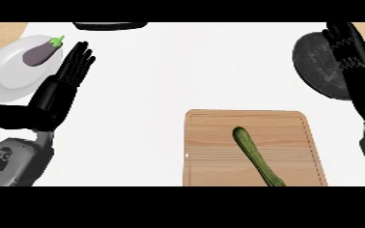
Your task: Pick the squash from the cutting board and place it in the pan
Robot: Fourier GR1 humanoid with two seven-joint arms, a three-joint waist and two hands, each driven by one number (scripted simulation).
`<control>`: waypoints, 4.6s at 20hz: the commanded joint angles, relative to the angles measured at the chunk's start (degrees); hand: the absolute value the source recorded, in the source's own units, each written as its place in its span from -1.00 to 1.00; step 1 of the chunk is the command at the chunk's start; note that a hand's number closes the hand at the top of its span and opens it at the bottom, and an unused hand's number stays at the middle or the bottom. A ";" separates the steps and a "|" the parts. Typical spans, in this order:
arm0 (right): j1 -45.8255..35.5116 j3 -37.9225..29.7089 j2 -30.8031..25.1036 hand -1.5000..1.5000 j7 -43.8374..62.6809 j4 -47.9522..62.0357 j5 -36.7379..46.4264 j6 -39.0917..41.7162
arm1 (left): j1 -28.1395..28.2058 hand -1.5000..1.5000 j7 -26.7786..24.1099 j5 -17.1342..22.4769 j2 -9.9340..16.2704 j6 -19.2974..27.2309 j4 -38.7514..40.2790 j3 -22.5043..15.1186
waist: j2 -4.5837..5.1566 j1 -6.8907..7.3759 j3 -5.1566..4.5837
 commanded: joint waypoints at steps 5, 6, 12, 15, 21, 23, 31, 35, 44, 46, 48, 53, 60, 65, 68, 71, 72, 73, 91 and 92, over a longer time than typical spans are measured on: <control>2.28 18.84 4.03 1.00 -6.29 2.08 -10.06 27.02 | -0.69 0.00 1.24 -2.08 -0.95 4.62 2.56 1.29 | 1.28 8.68 -0.17; 2.36 22.02 3.31 1.00 -6.00 2.09 -10.80 31.59 | -1.09 0.00 2.15 -1.87 -1.06 5.27 2.52 1.54 | 1.82 10.46 -0.06; 5.92 8.18 -7.77 -1.00 -39.43 13.32 -2.64 39.02 | 1.92 0.00 5.62 -1.91 -2.09 9.86 6.08 3.34 | -0.85 2.00 -0.24; 2.85 4.74 -11.17 -1.00 -49.95 20.67 1.41 41.73 | 1.66 0.00 5.67 -3.28 -3.29 10.89 5.57 2.36 | -0.94 2.66 -0.39; -3.91 7.30 -24.10 -1.00 -52.80 20.09 9.07 44.76 | 0.07 0.00 7.36 -4.81 -4.90 12.57 4.37 1.08 | -1.17 3.23 -0.52; -7.19 8.31 -27.14 -1.00 -52.78 19.19 11.30 44.21 | -1.48 0.00 8.67 -4.09 -4.90 11.61 5.60 1.49 | -1.01 3.30 -0.58; -13.19 12.85 -25.50 -1.00 -49.84 17.63 13.86 40.74 | 2.30 0.00 8.69 -6.96 -4.74 13.43 1.91 1.97 | -1.34 3.22 -0.64; -15.47 13.47 -23.90 -1.00 -44.81 14.92 12.59 40.82 | 0.34 0.00 8.51 -5.40 -3.22 9.25 4.84 5.10 | -1.35 2.54 -0.70; -9.19 19.16 -26.48 -1.00 -43.91 3.20 9.65 43.06 | 3.72 0.00 8.11 -5.62 -4.03 9.01 3.34 5.90 | -1.67 1.53 -0.68; -8.71 20.79 -24.52 -1.00 -40.56 0.95 11.95 40.58 | 3.24 0.00 8.75 -7.13 -5.38 10.53 2.71 5.20 | -1.56 1.86 -0.68; -6.81 19.69 -26.21 -1.00 -34.96 -3.52 11.75 40.49 | 5.04 0.00 5.47 -7.56 -6.94 9.12 4.37 5.18 | -1.55 1.37 -0.73; -4.30 16.93 -25.40 -1.00 -33.59 -3.40 14.63 41.68 | -0.29 0.00 8.78 -8.00 -7.11 7.77 7.12 8.30 | -1.43 1.34 -0.70; -4.90 17.35 -16.51 -1.00 -29.20 1.28 24.66 41.69 | 1.36 0.00 10.53 -11.40 -9.72 8.22 3.87 8.35 | -1.41 1.85 -0.69; -6.62 19.84 -13.91 -1.00 -30.73 2.89 29.05 43.64 | 0.57 0.00 10.60 -12.19 -9.63 6.50 4.47 9.43 | -1.39 1.93 -0.69; -7.03 23.74 -11.89 -1.00 -30.77 4.51 31.60 43.36 | 1.28 0.00 13.24 -11.06 -8.24 5.26 1.77 10.25 | -1.37 2.37 -0.68; -2.86 24.25 -13.46 -1.00 -35.93 3.69 34.95 40.54 | 4.11 0.00 11.88 -11.77 -9.48 5.47 1.59 10.60 | -1.41 2.02 -0.67; -5.50 22.46 -12.98 -1.00 -34.54 3.47 35.11 42.70 | 3.20 0.00 11.23 -13.72 -11.24 6.34 3.09 9.57 | -1.40 1.91 -0.68; -7.19 25.20 -10.01 -1.00 -34.57 6.64 37.63 40.93 | 1.02 0.00 10.68 -14.91 -12.78 7.76 4.31 8.78 | -1.29 2.09 -0.68; -1.87 25.14 -8.22 -1.00 -34.66 5.43 57.73 36.74 | 0.58 0.00 14.79 -15.67 -12.92 2.64 2.65 14.23 | -1.43 1.79 -0.68; 0.80 25.63 -9.22 -1.00 -30.39 -2.60 56.10 40.92 | 2.68 0.00 13.43 -17.13 -13.23 4.11 0.77 13.81 | -1.55 1.58 -0.69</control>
